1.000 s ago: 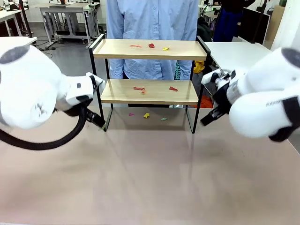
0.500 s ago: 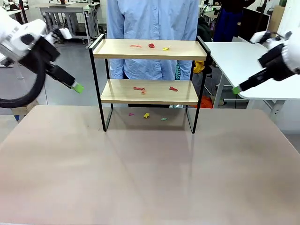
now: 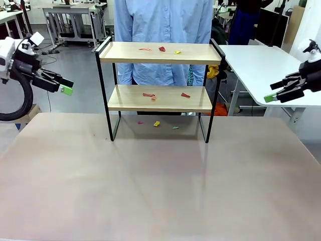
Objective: Clean the shelf.
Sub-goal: Pick up the Duster handed by the human.
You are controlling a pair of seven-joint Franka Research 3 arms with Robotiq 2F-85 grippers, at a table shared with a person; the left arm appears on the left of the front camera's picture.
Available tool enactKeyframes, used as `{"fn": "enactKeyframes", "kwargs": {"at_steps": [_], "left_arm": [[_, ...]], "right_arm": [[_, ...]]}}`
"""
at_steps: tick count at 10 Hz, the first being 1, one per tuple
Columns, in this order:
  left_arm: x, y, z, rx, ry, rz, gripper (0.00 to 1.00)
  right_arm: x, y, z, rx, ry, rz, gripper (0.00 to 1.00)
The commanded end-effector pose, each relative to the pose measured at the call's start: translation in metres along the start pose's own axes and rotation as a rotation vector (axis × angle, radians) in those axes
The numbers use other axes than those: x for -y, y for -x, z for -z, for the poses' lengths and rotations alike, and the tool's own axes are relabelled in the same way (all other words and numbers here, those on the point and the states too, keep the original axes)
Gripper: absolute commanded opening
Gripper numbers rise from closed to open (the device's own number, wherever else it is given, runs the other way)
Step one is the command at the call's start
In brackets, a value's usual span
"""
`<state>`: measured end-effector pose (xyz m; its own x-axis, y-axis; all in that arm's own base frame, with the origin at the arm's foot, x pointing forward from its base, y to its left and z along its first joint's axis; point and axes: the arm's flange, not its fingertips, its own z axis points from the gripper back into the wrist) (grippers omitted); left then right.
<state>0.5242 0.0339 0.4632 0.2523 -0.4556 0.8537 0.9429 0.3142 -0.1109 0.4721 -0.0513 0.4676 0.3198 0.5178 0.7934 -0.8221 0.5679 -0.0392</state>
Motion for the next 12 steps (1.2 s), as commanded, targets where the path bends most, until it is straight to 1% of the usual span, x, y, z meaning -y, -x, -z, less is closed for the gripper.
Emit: {"fn": "enactKeyframes", "kwargs": {"at_steps": [1, 5, 6, 7, 8, 9, 10, 12], "left_arm": [[0.018, -0.020, 0.001, -0.058, -0.029, -0.071, 1.00], [0.018, -0.020, 0.001, -0.058, -0.029, -0.071, 1.00], [0.013, -0.024, 0.002, -0.047, -0.021, -0.061, 1.00], [-0.012, -0.014, -0.002, 0.009, -0.005, -0.106, 1.00], [-0.043, -0.003, -0.001, 0.040, -0.014, -0.139, 1.00], [-0.066, 0.007, 0.002, 0.094, -0.015, -0.125, 1.00], [-0.084, 0.018, 0.007, 0.137, 0.016, -0.123, 1.00], [-0.108, 0.048, 0.018, 0.209, 0.055, -0.056, 1.00]], "right_arm": [[-0.009, -0.013, -0.006, -0.035, 0.044, 0.035, 1.00], [-0.009, -0.013, -0.006, -0.035, 0.044, 0.035, 1.00], [-0.007, -0.011, -0.003, -0.060, 0.048, 0.007, 1.00], [0.036, -0.003, 0.003, 0.009, 0.021, 0.055, 1.00], [0.067, 0.011, 0.010, 0.075, -0.023, 0.058, 1.00], [0.083, 0.024, 0.016, 0.130, -0.064, 0.050, 1.00], [0.099, 0.037, 0.022, 0.176, -0.094, 0.032, 1.00], [0.122, 0.060, 0.038, 0.270, -0.121, -0.027, 1.00]]}}
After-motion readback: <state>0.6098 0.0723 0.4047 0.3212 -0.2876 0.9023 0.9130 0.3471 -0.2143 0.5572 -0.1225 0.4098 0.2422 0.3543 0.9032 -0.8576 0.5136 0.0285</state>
